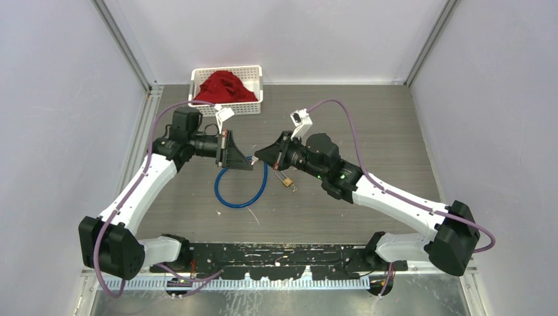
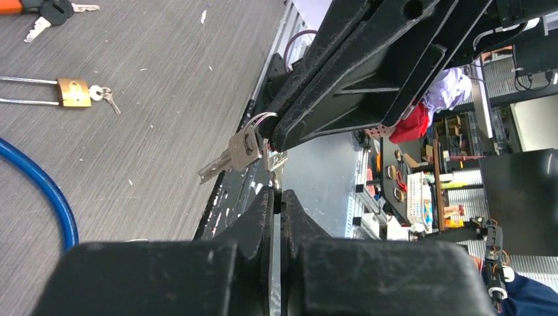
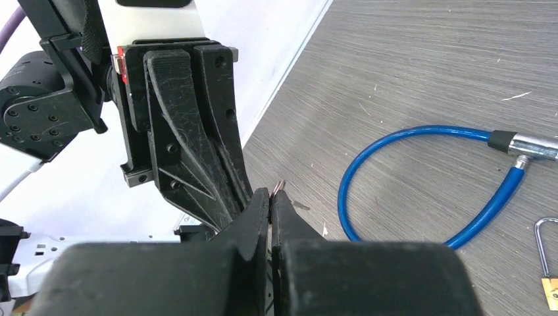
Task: Unlock with the key
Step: Pick up the key from the center of the board.
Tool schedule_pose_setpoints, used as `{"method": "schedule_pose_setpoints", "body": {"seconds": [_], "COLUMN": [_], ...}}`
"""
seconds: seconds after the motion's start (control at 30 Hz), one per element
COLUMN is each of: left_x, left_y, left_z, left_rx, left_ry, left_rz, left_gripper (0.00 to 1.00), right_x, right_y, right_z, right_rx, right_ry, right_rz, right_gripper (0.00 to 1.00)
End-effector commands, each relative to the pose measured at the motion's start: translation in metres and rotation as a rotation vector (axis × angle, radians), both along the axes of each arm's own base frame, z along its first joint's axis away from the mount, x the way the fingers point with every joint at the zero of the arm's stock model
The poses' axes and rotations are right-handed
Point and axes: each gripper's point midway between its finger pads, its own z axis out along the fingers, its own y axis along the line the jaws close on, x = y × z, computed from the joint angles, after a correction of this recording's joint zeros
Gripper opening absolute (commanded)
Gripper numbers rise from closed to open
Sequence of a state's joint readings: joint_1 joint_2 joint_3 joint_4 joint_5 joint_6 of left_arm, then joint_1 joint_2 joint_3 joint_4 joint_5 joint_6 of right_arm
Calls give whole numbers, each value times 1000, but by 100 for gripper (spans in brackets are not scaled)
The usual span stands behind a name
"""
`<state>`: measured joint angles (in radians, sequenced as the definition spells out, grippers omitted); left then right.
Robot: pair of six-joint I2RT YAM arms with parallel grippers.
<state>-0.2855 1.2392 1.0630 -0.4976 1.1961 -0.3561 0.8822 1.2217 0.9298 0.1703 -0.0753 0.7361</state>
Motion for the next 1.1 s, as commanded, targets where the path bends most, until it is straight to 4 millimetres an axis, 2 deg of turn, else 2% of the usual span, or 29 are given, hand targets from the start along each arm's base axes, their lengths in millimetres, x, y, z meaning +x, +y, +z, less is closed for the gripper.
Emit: {"method": "schedule_pose_setpoints", "body": {"seconds": [0.0,0.13,0.27,0.4,0.53,0.67,0.73,0.8,0.87,0.9,1.0,1.07], "left_x": [5,3,-2,-5,10,27,39,44,40,36,22,13], "left_y": [4,11,29,61,90,106,102,89,72,66,46,35], "left_z": [9,-1,-22,-44,-46,-25,-3,22,48,47,74,77], "left_rx": [2,72,247,516,767,974,1005,980,908,881,789,744], "left_ry": [-87,-99,-160,-294,-663,-1180,-1457,-1711,-1968,-2076,-2484,-2676], "left_rz": [16,7,-88,-223,-314,-437,-437,-385,-340,-350,-258,-254], "left_gripper": [0,0,0,0,0,0,0,0,0,0,0,0], "right_x": [-4,-7,5,20,27,31,32,32,31,31,26,20], "right_y": [-1,-7,-32,-55,-58,-50,-46,-40,-35,-31,-21,-15], "right_z": [21,10,9,8,8,15,19,24,27,27,34,40], "right_rx": [60,25,9,49,81,140,178,225,273,293,379,425], "right_ry": [-57,-33,-14,15,37,68,76,82,102,123,164,172], "right_rz": [2,23,22,38,65,105,120,145,179,203,260,291], "right_gripper": [9,32,55,57,57,57,57,57,57,57,57,57]}}
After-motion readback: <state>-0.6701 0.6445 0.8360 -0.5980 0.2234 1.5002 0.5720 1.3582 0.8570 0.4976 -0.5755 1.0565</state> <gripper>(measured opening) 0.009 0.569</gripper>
